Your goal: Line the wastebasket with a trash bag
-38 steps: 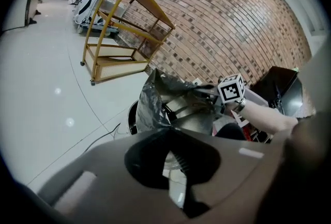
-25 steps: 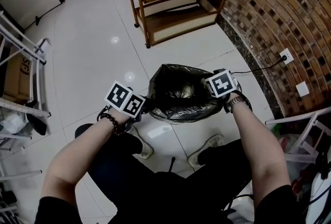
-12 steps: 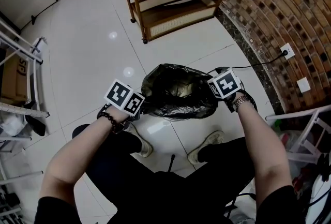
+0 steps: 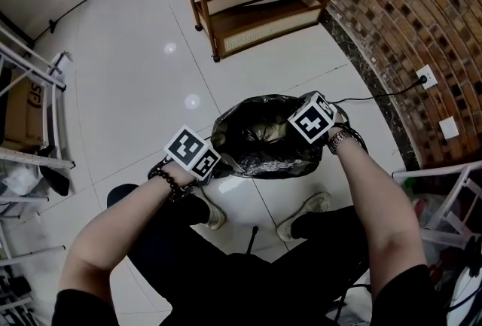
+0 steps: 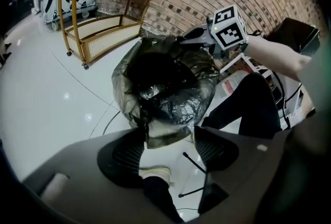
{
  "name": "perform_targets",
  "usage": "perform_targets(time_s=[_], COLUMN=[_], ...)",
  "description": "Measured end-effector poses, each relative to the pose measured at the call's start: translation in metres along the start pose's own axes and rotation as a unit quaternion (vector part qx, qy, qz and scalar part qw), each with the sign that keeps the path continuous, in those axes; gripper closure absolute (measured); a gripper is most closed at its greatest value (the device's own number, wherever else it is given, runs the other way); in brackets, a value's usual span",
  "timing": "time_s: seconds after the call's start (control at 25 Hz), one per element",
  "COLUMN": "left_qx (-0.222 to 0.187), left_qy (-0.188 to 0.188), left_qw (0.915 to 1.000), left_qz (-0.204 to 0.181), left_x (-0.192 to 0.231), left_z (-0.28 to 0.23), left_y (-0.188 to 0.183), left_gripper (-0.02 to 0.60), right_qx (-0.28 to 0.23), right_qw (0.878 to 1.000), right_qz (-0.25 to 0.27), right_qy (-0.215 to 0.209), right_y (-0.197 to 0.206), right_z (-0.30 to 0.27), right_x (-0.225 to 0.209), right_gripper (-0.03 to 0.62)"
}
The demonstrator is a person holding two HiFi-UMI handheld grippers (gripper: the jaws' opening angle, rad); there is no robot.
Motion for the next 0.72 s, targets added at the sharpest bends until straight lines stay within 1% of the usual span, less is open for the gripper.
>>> perform_targets(time_s=[0.16, 0.24, 0.32, 0.4, 0.48, 0.56, 0.72], left_qx=[0.018, 0.018, 0.013, 0.008, -0.001, -0.015, -0.054], left_qy=[0.009, 0.014, 0.017, 0.017, 0.018, 0.025, 0.056], left_qw=[0.9997, 0.9997, 0.9997, 0.9998, 0.9998, 0.9993, 0.9952], left_qz=[-0.011, -0.010, -0.007, -0.003, 0.007, 0.022, 0.060], left_x=[-0.001, -0.001, -0.001, 0.001, 0.002, 0.003, 0.008], left_z=[-0.007, -0.007, -0.006, -0.005, -0.001, 0.006, 0.033], left_y=[0.002, 0.002, 0.000, -0.004, -0.008, -0.013, -0.024], left_gripper=[0.271, 0.270, 0.270, 0.270, 0.262, 0.248, 0.227], right_qx=[-0.031, -0.038, -0.033, -0.014, 0.005, 0.003, -0.024], right_qw=[0.999, 0.998, 0.999, 0.999, 0.997, 0.997, 0.997], right_qz=[-0.026, -0.031, -0.036, -0.044, -0.053, -0.047, -0.027], right_qy=[0.028, 0.032, 0.014, -0.024, -0.056, -0.061, -0.068], right_y=[-0.003, 0.000, 0.004, 0.012, 0.023, 0.027, 0.025], right_z=[-0.001, -0.005, -0.013, -0.024, -0.033, -0.034, -0.024], right_x=[-0.013, -0.016, -0.014, -0.006, 0.002, 0.003, 0.001], right_gripper=[0.581, 0.541, 0.447, 0.399, 0.364, 0.356, 0.344])
Point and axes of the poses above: the fingertips, and each gripper's own axes: z backward along the fingers, x to its left, y out of its underside, the point moved 8 cm from there along z, backward along the fingers, and after that the axes turned 13 degrees about z, right-handed, at the moved point
